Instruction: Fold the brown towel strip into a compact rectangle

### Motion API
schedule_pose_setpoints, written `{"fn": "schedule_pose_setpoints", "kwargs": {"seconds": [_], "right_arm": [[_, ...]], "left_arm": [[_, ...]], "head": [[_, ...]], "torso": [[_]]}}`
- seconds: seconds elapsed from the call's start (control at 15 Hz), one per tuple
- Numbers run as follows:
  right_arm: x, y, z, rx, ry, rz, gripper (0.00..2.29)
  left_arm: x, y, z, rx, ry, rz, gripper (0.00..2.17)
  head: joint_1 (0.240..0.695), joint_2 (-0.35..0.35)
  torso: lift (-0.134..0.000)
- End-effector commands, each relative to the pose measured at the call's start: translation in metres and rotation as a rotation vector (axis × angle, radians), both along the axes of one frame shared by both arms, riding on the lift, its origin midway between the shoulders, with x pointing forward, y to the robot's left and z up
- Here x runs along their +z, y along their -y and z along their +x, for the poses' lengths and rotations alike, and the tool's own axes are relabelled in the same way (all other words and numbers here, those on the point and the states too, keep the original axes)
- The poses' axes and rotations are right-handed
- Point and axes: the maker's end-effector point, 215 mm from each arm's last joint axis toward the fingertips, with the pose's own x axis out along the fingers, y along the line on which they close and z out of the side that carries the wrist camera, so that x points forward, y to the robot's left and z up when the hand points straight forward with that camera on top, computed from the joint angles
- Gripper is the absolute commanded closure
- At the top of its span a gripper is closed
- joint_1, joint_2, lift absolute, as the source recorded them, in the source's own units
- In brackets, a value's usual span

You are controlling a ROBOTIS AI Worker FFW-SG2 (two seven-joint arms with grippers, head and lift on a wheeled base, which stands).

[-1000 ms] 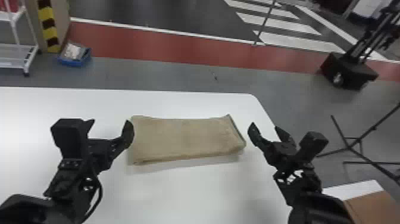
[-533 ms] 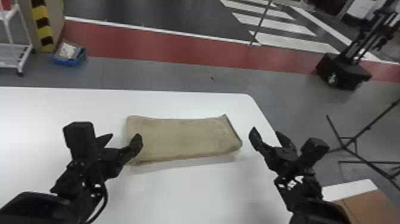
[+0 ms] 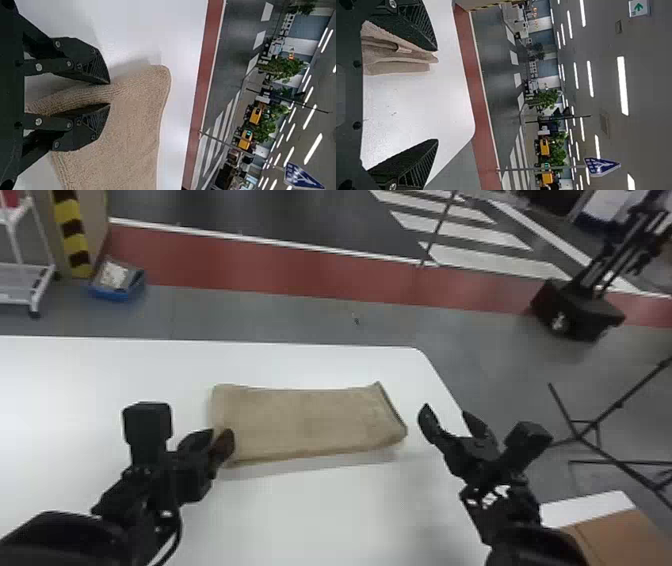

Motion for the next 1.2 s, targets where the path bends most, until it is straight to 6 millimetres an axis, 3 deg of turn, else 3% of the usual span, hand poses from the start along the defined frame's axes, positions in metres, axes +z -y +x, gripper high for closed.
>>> {"fn": "schedule_pose_setpoints", "kwargs": {"seconds": [0.0,0.2,0.33,0.73,0.93,1.0,1.07,1.13], "right_arm": [[0.0,0.001,0.0,-0.002,0.0,0.008,0.06],[-0.003,0.001,-0.001,-0.002,-0.007,0.011,0.06],[-0.004,-0.002,0.0,0.003,-0.011,0.013,0.06],[-0.003,-0.017,0.01,0.026,-0.007,0.021,0.07],[-0.003,-0.026,0.015,0.038,-0.009,0.017,0.07],[-0.005,-0.028,0.015,0.042,-0.015,0.018,0.07],[-0.008,-0.034,0.016,0.051,-0.021,0.026,0.07],[-0.008,-0.036,0.017,0.055,-0.024,0.025,0.07]], "left_arm": [[0.007,-0.001,-0.004,-0.003,0.003,-0.004,1.92],[0.038,-0.009,-0.008,0.011,0.05,-0.028,1.93],[0.046,-0.029,-0.014,0.022,0.031,0.01,1.93],[0.051,-0.144,-0.029,0.168,0.023,0.218,1.92],[0.058,-0.174,-0.032,0.217,0.032,0.225,1.89],[0.062,-0.177,-0.033,0.222,0.045,0.233,1.5],[0.07,-0.174,-0.032,0.221,0.073,0.232,0.84],[0.08,-0.169,-0.031,0.221,0.115,0.218,0.01]], "head": [[0.695,-0.35],[0.695,-0.35],[0.695,-0.35],[0.695,-0.35],[0.695,-0.303],[0.695,-0.29],[0.695,-0.269],[0.695,-0.261]], "torso": [[-0.123],[-0.123],[-0.123],[-0.123],[-0.123],[-0.123],[-0.123],[-0.123]]}}
